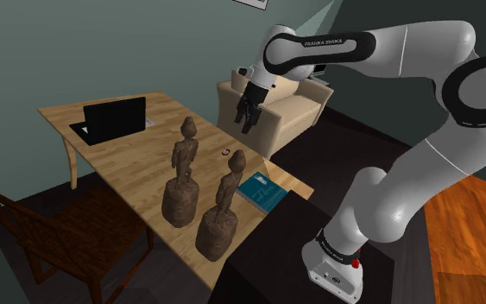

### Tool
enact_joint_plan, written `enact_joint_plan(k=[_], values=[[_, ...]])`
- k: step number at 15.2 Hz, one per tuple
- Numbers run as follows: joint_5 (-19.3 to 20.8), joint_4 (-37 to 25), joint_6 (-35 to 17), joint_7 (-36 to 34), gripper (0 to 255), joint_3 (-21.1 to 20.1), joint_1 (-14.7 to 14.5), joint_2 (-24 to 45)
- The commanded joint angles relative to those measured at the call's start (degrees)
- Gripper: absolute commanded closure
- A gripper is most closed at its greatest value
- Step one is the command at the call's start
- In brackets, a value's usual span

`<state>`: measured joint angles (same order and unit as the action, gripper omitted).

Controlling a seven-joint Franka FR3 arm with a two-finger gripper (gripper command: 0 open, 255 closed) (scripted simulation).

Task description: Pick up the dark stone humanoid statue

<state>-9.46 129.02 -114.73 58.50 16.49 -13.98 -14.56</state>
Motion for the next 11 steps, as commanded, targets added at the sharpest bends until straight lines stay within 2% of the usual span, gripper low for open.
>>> enact_joint_plan(k=[1,6,11], values=[[-2.4,-2.9,-1.6,7.1,0,1.2,-1.4,5.2],[-8.5,-10.9,-2.9,22.5,0,1.3,-3.3,16.5],[-13.3,-19.9,-2.4,35.6,0,-1.1,-3.6,26.8]])
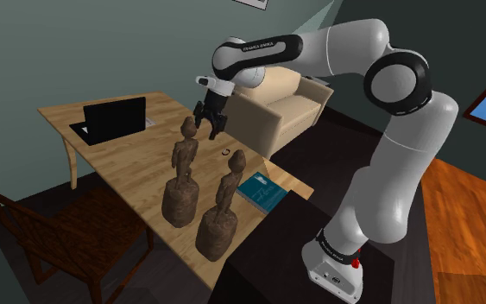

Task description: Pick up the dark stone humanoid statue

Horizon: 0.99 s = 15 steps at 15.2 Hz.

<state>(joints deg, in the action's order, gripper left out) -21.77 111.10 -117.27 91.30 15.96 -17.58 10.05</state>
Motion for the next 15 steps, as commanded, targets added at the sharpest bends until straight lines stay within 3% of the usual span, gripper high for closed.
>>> enact_joint_plan(k=[1,10,11,15], values=[[-1.5,-3.5,0.3,4.8,0,-1.2,0.0,3.8],[-3.3,-1.2,-4.3,7.0,0,-1.7,0.2,6.5],[-3.3,-1.3,-4.2,7.0,255,-1.7,0.2,6.5],[-3.3,-1.2,-4.2,7.0,255,-1.7,0.2,6.5]])
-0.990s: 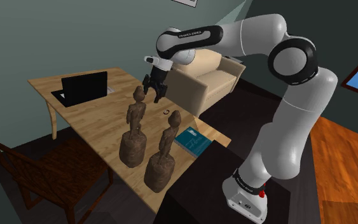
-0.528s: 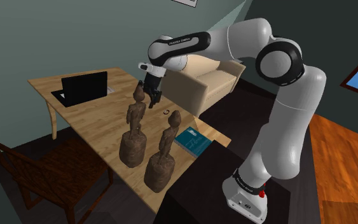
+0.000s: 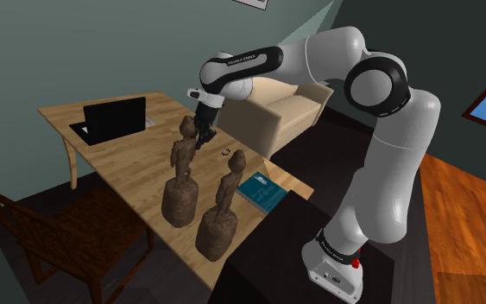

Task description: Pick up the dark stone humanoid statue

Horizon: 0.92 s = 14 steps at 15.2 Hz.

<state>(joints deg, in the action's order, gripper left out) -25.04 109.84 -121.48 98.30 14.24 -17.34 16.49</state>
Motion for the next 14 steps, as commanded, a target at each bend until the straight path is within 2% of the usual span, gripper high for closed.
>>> enact_joint_plan(k=[1,5,14], values=[[0.0,0.0,0.0,0.0,255,0.0,0.0,0.0],[0.0,0.0,0.0,0.0,255,0.0,0.0,0.1],[2.0,-2.8,5.4,-2.6,255,0.6,-0.2,-3.1]])
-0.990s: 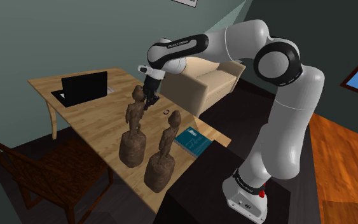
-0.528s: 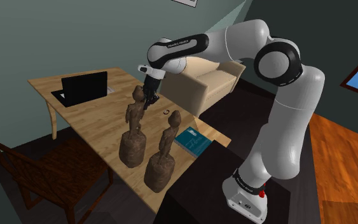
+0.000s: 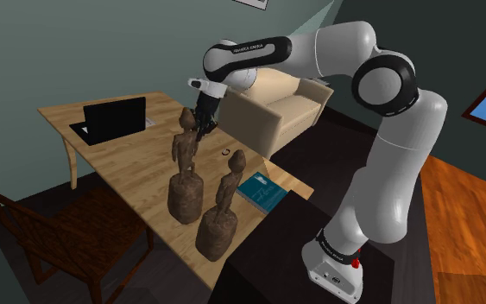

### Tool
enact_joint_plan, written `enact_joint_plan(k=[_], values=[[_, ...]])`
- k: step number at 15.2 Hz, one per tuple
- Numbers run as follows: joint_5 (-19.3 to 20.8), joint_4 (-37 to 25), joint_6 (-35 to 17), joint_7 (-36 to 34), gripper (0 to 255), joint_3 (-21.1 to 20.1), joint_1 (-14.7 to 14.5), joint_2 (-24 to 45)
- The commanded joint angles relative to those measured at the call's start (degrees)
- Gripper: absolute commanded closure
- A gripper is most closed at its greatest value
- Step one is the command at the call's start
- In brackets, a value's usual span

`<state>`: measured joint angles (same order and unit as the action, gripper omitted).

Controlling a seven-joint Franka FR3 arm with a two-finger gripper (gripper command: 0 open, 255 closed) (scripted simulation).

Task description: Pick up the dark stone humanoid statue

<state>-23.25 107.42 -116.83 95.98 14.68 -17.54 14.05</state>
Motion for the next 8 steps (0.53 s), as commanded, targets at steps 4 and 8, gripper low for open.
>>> enact_joint_plan(k=[4,8], values=[[1.0,-2.0,3.2,-1.3,255,0.3,0.0,-1.8],[1.4,-2.9,4.6,-1.9,255,0.4,0.0,-2.3]])
